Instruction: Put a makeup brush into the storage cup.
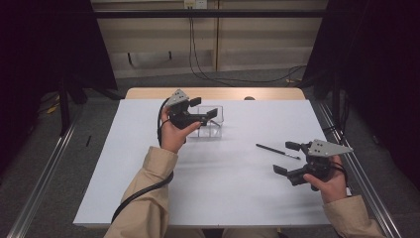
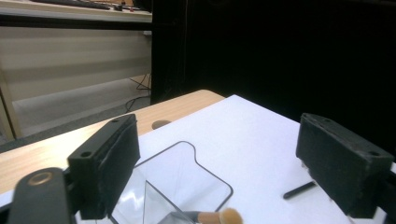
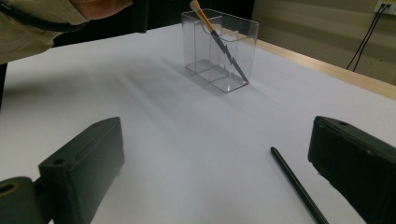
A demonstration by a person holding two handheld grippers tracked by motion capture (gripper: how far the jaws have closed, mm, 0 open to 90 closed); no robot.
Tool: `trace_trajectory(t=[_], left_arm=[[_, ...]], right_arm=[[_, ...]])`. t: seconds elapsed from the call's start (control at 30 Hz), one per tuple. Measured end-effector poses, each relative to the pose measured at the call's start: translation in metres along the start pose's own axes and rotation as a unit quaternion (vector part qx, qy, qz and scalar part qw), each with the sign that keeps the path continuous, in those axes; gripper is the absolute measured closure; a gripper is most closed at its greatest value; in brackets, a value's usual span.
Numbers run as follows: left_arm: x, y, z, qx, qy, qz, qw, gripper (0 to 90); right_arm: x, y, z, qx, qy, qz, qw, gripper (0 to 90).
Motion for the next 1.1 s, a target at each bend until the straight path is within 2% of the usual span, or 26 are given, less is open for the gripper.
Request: trace_trajectory(t=[0.17, 0.27, 0.37, 0.47, 0.67, 1.1], left_arm=[[0.001, -0.002, 0.009, 0.000, 0.004, 0.003, 1.0000, 9.0], [0.002, -0.005, 0.015, 0.003, 0.006, 0.014, 0.9999, 7.0], [0.003, -0.006, 0.021, 0.004, 0.008, 0.011, 0.9999, 5.7], [0.005, -0.006, 0.026, 0.004, 0.006, -0.004, 1.0000, 4.2], [0.007, -0.009, 0.036, 0.008, 0.015, 0.006, 0.9998, 3.0], [0.012, -0.011, 0.056, 0.024, 0.019, -0.014, 0.9994, 0.0]], right_arm=[[0.000, 0.000, -0.001, -0.001, -0.001, 0.002, 1.0000, 2.9], [0.000, 0.000, 0.000, 0.000, -0.001, 0.001, 1.0000, 3.0], [0.000, 0.000, 0.000, 0.000, -0.001, 0.001, 1.0000, 3.0], [0.000, -0.001, -0.001, -0.001, -0.001, 0.002, 1.0000, 3.0], [0.000, -0.001, -0.001, -0.002, -0.001, 0.002, 1.0000, 3.0], [0.000, -0.001, -0.001, -0.003, -0.001, 0.004, 1.0000, 3.0]])
Point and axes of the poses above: each handheld gripper's, and its own axes: z roughly backward along the jaws, x roughly out of its underside, y roughly to its right, the point moved 5 cm from there along -z, roughly forward along the jaws, and after that the axes turned 12 degrees about -x, right-handed, at the moved point
